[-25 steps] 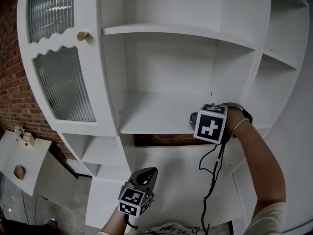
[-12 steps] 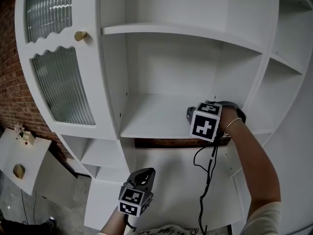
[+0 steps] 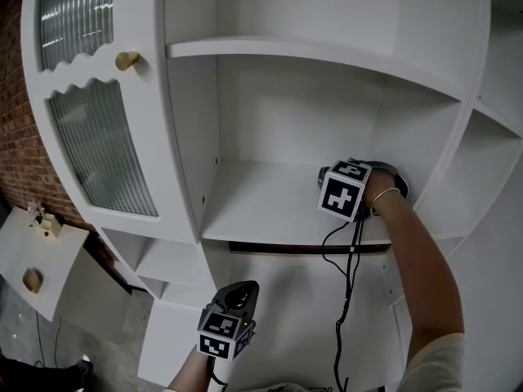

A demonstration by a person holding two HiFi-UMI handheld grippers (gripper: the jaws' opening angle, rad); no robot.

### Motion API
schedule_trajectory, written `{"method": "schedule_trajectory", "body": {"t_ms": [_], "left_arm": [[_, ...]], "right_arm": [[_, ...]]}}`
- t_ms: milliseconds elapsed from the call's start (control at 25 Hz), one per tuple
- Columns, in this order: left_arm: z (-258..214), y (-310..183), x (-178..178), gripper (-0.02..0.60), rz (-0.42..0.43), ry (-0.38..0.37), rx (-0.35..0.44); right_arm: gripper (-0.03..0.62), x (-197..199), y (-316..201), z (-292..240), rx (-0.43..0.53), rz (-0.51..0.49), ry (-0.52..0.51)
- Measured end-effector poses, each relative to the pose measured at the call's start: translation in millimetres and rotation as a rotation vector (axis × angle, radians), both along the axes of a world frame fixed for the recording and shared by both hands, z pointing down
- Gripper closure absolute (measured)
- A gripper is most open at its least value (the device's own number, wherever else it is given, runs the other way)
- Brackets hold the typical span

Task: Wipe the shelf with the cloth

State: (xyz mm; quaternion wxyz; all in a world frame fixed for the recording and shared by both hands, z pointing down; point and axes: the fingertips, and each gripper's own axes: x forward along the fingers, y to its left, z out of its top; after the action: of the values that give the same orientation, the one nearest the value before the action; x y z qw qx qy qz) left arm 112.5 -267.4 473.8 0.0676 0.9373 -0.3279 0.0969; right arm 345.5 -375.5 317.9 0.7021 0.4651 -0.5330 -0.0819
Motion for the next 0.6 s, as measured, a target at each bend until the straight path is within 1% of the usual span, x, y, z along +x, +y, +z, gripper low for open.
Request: {"method": "schedule_trajectory", "body": {"t_ms": [120, 200, 320, 480, 600], "left_arm": [[10, -4, 1, 0.568, -0.006, -0.022, -0.01], [15, -10, -3, 0.568, -0.023, -0.033, -0.014], [22, -16, -9, 0.568, -0.051, -0.033, -0.035], [26, -21, -9, 0.568, -0.065, -0.04, -0.045], [23, -20, -5, 0.568, -0.062, -0.042, -0.034]], "right_arm": [[0.526, 8, -16, 0, 0.009, 0.002, 0.007], [0.526, 13, -27, -1, 0.025, -0.004, 0.015], [0.526, 20, -39, -1, 0.048, -0.015, 0.032], [0.528, 22, -42, -1, 0.034, -0.016, 0.019], [0.526, 21, -43, -2, 0.051, -0.024, 0.037]]}}
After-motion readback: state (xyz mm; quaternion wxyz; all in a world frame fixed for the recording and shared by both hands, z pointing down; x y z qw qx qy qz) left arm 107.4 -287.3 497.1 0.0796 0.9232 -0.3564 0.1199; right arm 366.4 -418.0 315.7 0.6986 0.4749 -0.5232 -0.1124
